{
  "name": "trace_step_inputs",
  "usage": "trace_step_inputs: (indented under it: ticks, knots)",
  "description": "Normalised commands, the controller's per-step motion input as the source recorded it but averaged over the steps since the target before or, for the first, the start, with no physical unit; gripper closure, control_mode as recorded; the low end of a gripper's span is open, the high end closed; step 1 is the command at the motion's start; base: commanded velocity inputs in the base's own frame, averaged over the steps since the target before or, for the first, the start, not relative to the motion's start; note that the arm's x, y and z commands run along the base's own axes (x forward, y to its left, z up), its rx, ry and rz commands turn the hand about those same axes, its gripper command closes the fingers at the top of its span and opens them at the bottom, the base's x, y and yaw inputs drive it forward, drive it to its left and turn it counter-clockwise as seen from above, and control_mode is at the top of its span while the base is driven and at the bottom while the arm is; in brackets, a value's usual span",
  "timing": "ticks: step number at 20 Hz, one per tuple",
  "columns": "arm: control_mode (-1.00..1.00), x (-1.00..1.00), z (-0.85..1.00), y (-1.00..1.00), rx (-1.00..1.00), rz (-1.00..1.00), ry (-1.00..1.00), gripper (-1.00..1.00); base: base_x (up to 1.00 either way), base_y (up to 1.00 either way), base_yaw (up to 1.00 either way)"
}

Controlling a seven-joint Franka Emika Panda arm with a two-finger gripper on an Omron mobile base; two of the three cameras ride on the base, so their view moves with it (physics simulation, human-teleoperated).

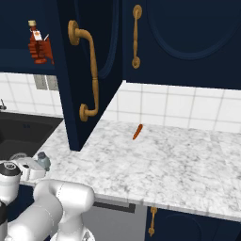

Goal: Put the shaker and condiment bottle from the counter next to their counterparts in the cabinet.

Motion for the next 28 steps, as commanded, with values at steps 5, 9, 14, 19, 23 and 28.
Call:
trace_step_inputs:
  ticks: [5,9,14,19,23,28]
  knots:
    - [-1.00,-0.04,-0.12,0.11,-0.02,0.00,-0.01,1.00,0.00,0.00,0.00]
    - [-1.00,-0.70,0.68,0.00,0.00,0.00,-0.13,1.00,0.00,0.00,0.00]
    - [-1.00,-0.71,1.00,0.00,0.01,-0.02,-0.09,1.00,0.00,0.00,0.00]
    - [-1.00,-0.10,1.00,0.00,0.04,-0.08,0.03,1.00,0.00,0.00,0.00]
    - [-1.00,-0.07,1.00,0.00,0.03,-0.06,0.00,1.00,0.00,0.00,0.00]
    - [-1.00,-0.20,1.00,0.00,0.00,-0.02,0.00,1.00,0.00,0.00,0.00]
